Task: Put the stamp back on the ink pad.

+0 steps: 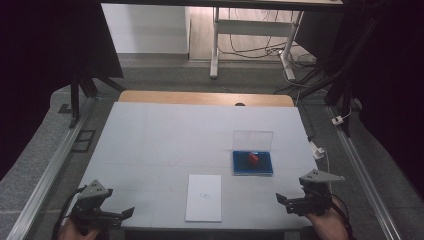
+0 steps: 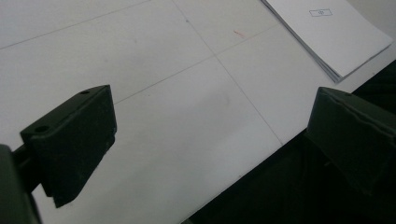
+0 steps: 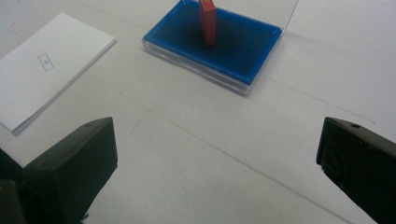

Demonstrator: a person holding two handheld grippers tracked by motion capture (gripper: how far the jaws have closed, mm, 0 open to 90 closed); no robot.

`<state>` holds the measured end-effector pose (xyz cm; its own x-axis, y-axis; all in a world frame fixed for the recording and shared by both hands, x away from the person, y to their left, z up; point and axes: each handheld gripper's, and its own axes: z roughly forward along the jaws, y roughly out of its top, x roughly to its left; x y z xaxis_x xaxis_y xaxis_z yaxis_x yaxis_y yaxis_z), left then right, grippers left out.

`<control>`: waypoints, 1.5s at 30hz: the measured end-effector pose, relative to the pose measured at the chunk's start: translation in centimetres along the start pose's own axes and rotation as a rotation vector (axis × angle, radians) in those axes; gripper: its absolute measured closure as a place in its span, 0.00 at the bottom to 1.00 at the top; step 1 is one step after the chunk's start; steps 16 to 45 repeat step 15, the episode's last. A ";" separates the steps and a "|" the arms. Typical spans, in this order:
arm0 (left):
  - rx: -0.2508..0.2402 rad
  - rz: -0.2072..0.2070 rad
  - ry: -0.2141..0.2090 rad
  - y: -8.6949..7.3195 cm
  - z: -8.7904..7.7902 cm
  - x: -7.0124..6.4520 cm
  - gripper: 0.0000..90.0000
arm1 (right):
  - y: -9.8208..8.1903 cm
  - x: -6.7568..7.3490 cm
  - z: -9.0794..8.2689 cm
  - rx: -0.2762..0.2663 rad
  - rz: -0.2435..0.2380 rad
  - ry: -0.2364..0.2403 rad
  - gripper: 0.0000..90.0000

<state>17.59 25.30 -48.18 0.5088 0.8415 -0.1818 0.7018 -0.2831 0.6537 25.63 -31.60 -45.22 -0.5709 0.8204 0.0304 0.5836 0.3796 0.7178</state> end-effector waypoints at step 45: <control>-0.001 -0.001 -0.002 0.0 0.0 0.0 0.02 | -1.2 0.1 -0.4 0.048 0.017 -0.019 0.00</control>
